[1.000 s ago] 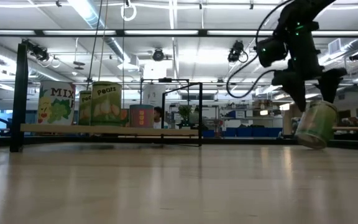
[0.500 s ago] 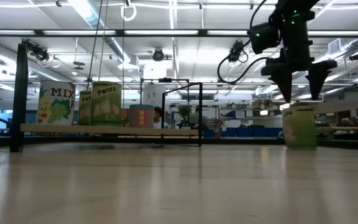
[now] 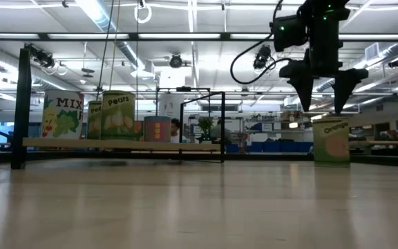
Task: Pick and place cans onto a shelf
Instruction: Put the large canned oranges on the shelf
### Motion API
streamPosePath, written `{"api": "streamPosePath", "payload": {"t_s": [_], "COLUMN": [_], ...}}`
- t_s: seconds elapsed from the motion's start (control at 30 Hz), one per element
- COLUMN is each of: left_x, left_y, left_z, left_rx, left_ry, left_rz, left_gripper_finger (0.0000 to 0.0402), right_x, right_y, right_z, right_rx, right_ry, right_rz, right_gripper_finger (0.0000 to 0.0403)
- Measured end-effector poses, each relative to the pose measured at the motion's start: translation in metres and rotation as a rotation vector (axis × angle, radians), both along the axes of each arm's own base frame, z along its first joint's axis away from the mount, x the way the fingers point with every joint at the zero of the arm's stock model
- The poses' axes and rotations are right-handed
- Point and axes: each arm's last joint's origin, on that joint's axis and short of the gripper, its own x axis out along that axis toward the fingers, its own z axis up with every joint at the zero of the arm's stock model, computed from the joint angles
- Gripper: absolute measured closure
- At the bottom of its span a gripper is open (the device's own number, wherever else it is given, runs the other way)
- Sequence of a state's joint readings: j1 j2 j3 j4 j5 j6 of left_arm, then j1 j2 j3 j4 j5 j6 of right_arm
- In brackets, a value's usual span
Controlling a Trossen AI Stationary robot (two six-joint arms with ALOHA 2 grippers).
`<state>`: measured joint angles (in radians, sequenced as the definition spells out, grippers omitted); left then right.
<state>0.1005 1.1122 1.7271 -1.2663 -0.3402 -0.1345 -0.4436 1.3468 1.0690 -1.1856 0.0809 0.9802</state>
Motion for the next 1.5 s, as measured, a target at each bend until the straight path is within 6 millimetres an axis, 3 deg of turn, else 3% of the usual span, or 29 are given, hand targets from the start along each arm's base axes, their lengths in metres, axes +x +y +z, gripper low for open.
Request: {"api": "streamPosePath", "payload": {"t_s": [0.43, 0.87, 1.1, 1.27, 1.5], "left_x": [0.000, 0.000, -0.001, -0.003, -0.001], "left_y": [0.000, 0.001, 0.003, 0.002, 0.001], "left_z": [0.000, 0.000, 0.000, -0.002, -0.002], "left_rx": [0.025, 0.051, 0.098, 0.090, 0.105], "left_ry": [0.012, 0.026, 0.041, 0.065, 0.082], "left_rz": [-0.003, -0.018, 0.032, 0.019, -0.070], "left_gripper_finger": [0.0049, 0.0049, 0.0049, 0.0049, 0.0049], "right_x": [-0.001, -0.006, -0.002, 0.010, 0.040], "right_y": [-0.003, 0.000, 0.007, 0.015, 0.023], "right_z": [-0.014, -0.042, -0.045, -0.025, 0.042], "right_rx": [-0.016, 0.054, 0.063, 0.051, -0.021], "right_ry": [0.031, 0.030, 0.043, -0.010, -0.147], "right_rz": [0.041, -0.014, 0.033, 0.059, 0.063], "right_gripper_finger": [0.0029, 0.0030, 0.0080, 0.0088, 0.0088]}}
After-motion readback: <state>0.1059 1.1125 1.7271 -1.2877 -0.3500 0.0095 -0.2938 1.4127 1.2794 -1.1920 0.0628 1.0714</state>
